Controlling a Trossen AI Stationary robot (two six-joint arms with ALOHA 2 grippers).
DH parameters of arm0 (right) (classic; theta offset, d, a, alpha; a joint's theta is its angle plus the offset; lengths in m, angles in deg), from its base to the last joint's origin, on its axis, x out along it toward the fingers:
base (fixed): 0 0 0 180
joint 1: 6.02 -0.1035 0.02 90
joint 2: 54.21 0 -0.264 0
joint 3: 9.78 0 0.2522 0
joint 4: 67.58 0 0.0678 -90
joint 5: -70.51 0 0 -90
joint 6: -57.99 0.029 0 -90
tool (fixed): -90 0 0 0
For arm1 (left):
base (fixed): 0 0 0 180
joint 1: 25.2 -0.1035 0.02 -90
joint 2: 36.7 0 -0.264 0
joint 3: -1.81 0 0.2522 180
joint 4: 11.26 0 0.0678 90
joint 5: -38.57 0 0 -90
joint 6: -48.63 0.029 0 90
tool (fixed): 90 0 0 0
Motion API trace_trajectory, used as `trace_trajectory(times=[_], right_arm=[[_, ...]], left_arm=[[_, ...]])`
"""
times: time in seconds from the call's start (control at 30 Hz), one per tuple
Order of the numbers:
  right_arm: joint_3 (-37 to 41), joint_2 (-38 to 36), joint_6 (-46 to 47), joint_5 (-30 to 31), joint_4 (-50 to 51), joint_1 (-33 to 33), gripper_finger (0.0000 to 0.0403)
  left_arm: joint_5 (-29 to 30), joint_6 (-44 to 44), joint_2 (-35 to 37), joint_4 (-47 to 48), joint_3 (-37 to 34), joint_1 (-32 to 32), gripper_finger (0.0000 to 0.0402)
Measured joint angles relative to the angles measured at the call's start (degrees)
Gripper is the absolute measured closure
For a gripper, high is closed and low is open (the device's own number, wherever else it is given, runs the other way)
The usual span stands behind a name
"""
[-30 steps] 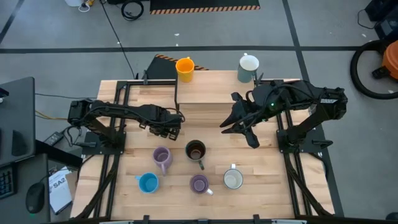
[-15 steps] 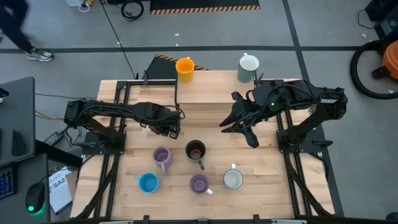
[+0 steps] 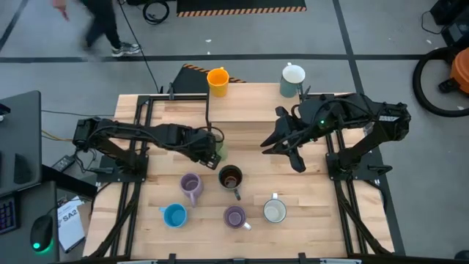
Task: Place coffee mugs
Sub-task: Put the green and white mug on the shelf
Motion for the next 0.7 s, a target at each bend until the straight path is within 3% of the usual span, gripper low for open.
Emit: trace_trajectory(times=[0.2,0.7], right_arm=[[0.00,0.00,0.57,0.00,-0.07,0.00,0.0301],[0.00,0.11,1.11,1.46,-1.60,-0.05,0.0301]], left_arm=[[0.67,-0.10,-0.16,0.47,4.14,0.01,0.0328],[5.75,3.74,-4.80,13.67,23.18,-3.55,0.0328]])
